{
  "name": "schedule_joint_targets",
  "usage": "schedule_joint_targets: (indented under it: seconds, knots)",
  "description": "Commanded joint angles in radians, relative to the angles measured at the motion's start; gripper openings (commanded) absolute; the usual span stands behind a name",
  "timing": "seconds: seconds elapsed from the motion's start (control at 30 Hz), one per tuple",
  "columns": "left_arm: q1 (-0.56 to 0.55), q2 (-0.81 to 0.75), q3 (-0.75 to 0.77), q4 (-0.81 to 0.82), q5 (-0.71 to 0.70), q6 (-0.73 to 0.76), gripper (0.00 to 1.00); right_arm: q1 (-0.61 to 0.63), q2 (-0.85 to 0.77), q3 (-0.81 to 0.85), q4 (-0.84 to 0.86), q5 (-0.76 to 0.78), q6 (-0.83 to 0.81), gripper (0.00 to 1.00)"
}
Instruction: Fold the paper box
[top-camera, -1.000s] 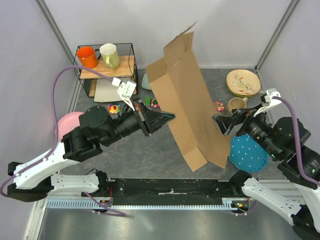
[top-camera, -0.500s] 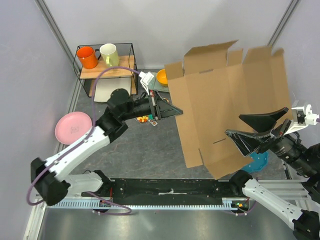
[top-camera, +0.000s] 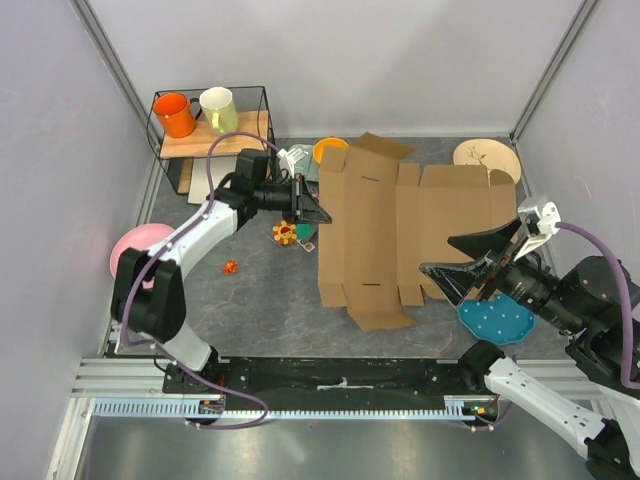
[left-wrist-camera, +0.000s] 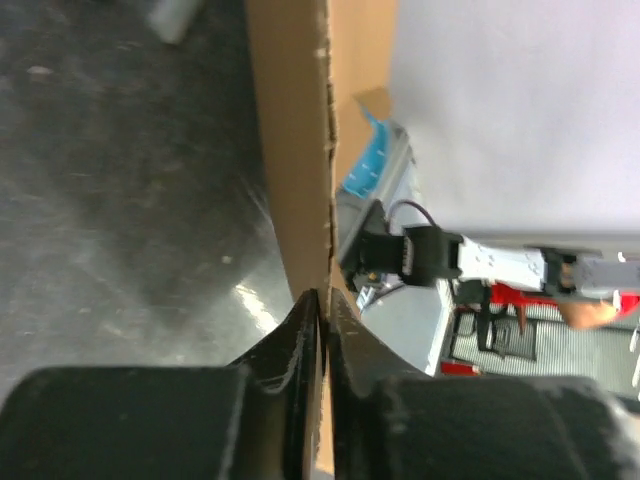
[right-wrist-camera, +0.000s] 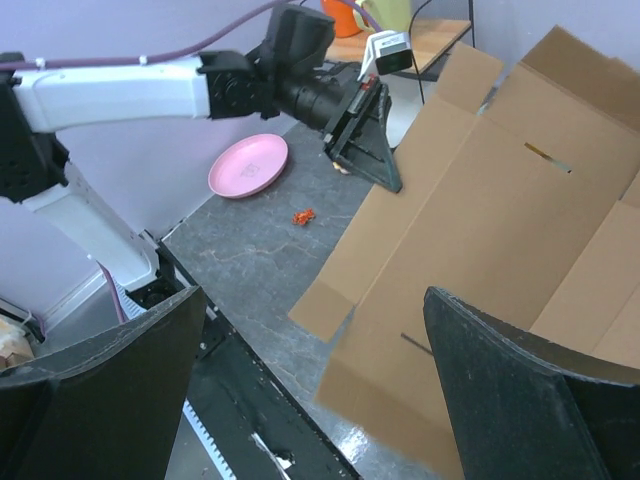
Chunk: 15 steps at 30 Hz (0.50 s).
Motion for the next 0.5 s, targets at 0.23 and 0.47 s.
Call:
schedule_joint_targets:
  seconds: [0.23, 0.47]
  knots:
    - [0.030, 0.039, 0.244, -0.436, -0.517, 0.294, 0.91, 0.001, 0.009, -0.080, 0.040, -0.003, -0.040, 0.98]
    - [0.055, -0.229, -0.087, -0.265, -0.749, -0.177, 0.99, 0.001, 0.003, -0.149, 0.086, 0.020, -0.031, 0.98]
